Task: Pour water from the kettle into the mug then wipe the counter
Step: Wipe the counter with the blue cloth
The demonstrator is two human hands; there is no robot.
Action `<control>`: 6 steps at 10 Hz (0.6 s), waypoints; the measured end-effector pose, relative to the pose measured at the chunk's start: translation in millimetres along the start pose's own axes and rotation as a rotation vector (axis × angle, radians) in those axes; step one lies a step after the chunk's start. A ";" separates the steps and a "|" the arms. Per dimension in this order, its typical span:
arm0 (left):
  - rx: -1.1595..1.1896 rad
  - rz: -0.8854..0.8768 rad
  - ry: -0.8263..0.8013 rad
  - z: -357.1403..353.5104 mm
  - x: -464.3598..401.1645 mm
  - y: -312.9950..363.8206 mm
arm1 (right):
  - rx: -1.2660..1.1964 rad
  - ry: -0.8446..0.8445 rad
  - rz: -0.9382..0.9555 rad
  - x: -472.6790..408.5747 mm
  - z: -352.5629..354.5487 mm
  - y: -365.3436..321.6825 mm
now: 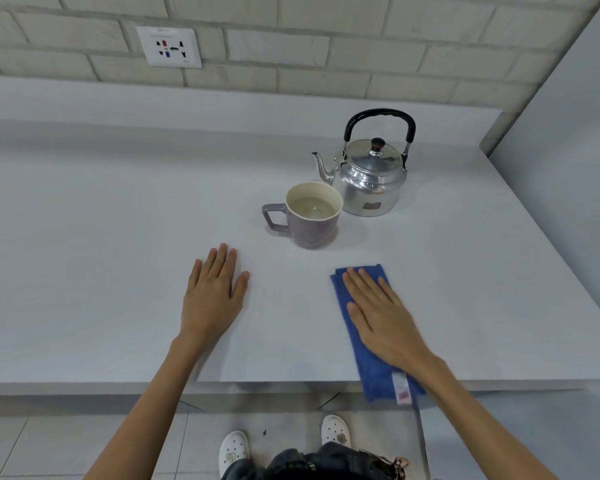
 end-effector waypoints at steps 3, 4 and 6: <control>0.001 0.001 -0.006 0.5 0.0 0.7 | 0.014 0.011 -0.101 -48.1 -1.9 -1.2; 0.005 0.003 -0.008 1.4 0.1 1.3 | -0.005 0.009 -0.037 -35.9 -7.2 -19.7; 0.005 0.004 -0.014 1.5 -0.2 1.2 | -0.033 -0.021 0.068 18.9 -1.7 -17.1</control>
Point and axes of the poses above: each hand's wrist, its own x-axis away from the middle knuckle, its own z-axis out of the back of the hand, y = z × x, the point moved 4 cm from there along -x, towards the middle knuckle, and after that the axes turned 3 degrees about y, right-handed, at the moved point
